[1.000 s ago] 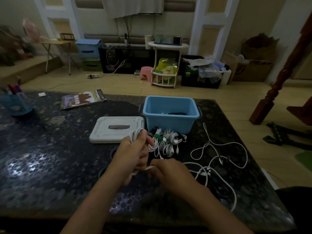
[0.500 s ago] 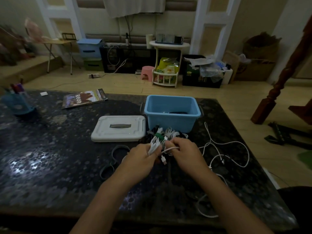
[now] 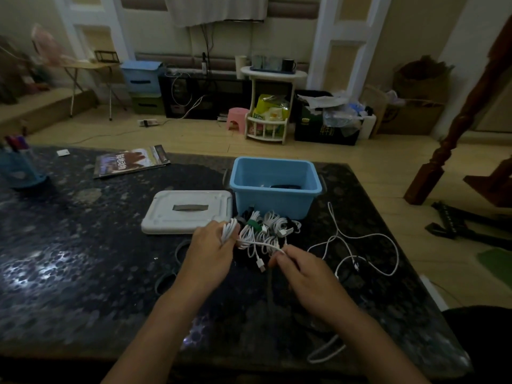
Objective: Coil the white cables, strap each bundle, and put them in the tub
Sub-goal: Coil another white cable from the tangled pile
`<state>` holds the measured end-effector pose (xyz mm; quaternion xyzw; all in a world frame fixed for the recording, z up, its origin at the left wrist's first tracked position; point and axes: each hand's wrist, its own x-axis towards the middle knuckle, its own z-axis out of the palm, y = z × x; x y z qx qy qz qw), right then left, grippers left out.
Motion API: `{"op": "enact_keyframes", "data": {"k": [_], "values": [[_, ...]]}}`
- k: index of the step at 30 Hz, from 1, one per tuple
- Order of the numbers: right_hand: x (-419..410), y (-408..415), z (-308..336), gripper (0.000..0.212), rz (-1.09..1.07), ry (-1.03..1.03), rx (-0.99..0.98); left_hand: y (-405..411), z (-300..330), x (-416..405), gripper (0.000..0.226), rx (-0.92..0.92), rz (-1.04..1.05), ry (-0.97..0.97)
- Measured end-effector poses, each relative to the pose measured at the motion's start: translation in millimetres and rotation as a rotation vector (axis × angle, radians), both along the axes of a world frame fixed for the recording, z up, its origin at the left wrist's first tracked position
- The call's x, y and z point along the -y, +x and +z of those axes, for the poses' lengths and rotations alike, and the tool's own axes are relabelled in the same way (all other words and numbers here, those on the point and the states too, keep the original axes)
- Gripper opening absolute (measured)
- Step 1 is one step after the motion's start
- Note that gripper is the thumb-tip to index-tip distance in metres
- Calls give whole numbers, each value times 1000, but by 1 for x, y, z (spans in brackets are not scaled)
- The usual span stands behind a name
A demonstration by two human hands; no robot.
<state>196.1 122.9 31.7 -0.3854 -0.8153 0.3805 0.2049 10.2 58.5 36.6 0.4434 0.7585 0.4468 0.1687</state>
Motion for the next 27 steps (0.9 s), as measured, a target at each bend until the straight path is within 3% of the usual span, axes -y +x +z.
{"op": "enact_keyframes", "data": {"k": [4,7,11,17,27], "values": [[-4,6,-2,30,-71,-52,-113,4,3,-1,43,-78,-20,-11],[-11,-2,-1,28,-128,-45,-163,11,-2,-4,42,163,-124,-86],[-25,-17,8,30,-168,-59,-254,13,-4,-5,40,204,-131,-92],[-35,-29,3,29,-173,-145,-317,15,-1,-4,32,405,-85,13],[-26,-40,6,31,-92,-257,-474,12,7,-4,35,366,59,57]]}}
